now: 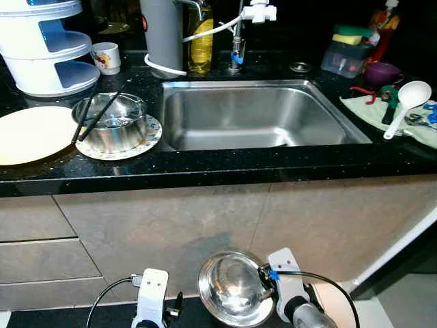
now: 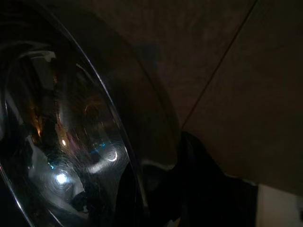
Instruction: Kitchen organization
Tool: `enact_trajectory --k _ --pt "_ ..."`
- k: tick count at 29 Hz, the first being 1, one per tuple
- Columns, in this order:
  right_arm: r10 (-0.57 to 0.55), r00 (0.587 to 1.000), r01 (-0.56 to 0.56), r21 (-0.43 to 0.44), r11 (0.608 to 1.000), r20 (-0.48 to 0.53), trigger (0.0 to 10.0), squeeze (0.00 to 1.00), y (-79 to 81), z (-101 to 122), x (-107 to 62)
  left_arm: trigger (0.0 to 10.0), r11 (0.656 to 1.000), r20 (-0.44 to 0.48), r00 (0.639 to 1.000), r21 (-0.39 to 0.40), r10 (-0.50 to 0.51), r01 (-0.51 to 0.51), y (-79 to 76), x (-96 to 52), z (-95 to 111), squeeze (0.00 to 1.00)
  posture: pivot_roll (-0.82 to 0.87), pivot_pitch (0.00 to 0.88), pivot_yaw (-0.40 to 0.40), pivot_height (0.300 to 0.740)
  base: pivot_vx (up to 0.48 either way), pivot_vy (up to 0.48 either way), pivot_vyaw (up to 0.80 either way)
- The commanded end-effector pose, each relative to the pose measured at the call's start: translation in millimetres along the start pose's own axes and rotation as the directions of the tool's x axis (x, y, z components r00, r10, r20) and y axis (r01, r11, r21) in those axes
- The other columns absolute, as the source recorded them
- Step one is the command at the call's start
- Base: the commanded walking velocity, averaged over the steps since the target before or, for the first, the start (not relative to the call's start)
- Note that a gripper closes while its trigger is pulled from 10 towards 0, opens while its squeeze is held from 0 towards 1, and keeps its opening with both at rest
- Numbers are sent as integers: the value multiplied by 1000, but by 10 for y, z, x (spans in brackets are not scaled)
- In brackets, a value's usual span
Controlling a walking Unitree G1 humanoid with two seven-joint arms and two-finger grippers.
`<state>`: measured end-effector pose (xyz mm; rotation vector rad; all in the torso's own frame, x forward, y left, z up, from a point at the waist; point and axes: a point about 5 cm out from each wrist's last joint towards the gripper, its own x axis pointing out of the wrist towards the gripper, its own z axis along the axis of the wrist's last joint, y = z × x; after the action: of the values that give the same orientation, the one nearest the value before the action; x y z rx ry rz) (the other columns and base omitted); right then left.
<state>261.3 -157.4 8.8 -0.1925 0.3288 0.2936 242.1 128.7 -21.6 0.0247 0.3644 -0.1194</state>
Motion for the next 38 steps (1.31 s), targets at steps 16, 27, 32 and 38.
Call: enact_trajectory --k 16,27,32,38 --pt "0 1000 0 40 999 20 10000 0 76 75 114 10000 1000 -28 999 15 -21 21 41 -18 -55 0 -199 127 15 740 0 0 0" --pt "-14 1000 14 44 999 -1 10000 0 55 88 159 10000 998 -23 998 -2 66 -66 215 -89 -101 0 -186 136 8 740 0 0 0" --pt "-20 1000 20 54 998 2 10000 0 67 86 165 10000 1000 0 1000 -9 27 -27 211 -83 -67 0 -192 138 21 740 0 0 0" --pt "45 998 -43 76 996 -36 10000 0 109 38 177 10000 1000 12 1000 -20 22 -21 215 -80 -52 0 -201 131 31 740 0 0 0"
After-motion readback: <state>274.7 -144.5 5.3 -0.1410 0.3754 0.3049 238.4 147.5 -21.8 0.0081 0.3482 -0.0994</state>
